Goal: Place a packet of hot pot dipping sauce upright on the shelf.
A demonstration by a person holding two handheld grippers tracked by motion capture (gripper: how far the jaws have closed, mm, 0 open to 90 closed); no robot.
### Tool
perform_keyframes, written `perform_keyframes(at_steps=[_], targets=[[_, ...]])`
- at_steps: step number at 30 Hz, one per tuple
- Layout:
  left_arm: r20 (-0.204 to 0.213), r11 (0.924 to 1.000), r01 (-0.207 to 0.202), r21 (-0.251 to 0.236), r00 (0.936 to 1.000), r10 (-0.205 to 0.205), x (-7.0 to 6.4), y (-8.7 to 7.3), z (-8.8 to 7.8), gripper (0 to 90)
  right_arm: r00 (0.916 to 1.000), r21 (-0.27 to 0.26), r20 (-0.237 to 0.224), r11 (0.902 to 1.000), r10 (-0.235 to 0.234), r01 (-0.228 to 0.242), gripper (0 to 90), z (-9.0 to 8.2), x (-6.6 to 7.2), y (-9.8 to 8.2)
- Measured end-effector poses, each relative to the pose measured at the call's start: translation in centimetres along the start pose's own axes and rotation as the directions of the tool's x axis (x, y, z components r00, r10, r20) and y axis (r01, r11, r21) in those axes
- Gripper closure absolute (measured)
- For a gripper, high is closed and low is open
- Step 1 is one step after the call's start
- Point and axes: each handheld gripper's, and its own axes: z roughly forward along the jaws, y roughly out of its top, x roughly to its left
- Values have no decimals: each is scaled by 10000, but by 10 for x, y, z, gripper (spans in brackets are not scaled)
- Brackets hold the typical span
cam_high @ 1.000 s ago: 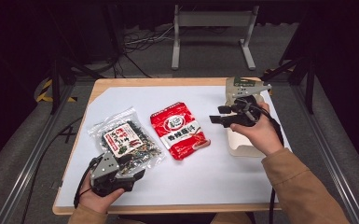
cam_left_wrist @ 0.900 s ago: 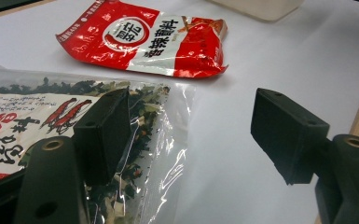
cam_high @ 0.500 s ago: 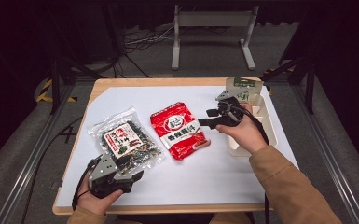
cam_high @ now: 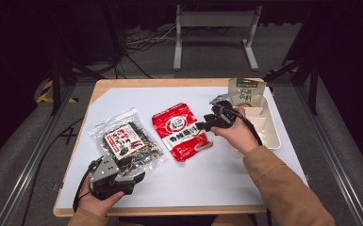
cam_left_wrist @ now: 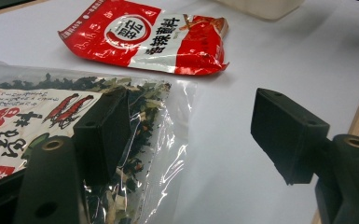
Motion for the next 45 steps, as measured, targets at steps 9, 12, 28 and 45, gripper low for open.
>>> perform_keyframes(at_steps=[9,12,28,45], targets=[[45,10000,-23,-7,10000,23,0,0,0,299,9989,651,176,9968,445,-456,463,23,-5,-8],[47,10000,-39,-2,10000,39,0,0,0,299,9975,875,116,9936,700,-707,458,31,-6,-11],[85,9999,-100,12,9999,99,0,0,1,298,9874,1545,875,9774,1318,-1442,373,58,-15,-17],[79,9997,-188,133,9998,187,-2,0,4,298,9944,2203,723,9712,769,-911,544,63,-11,-16]])
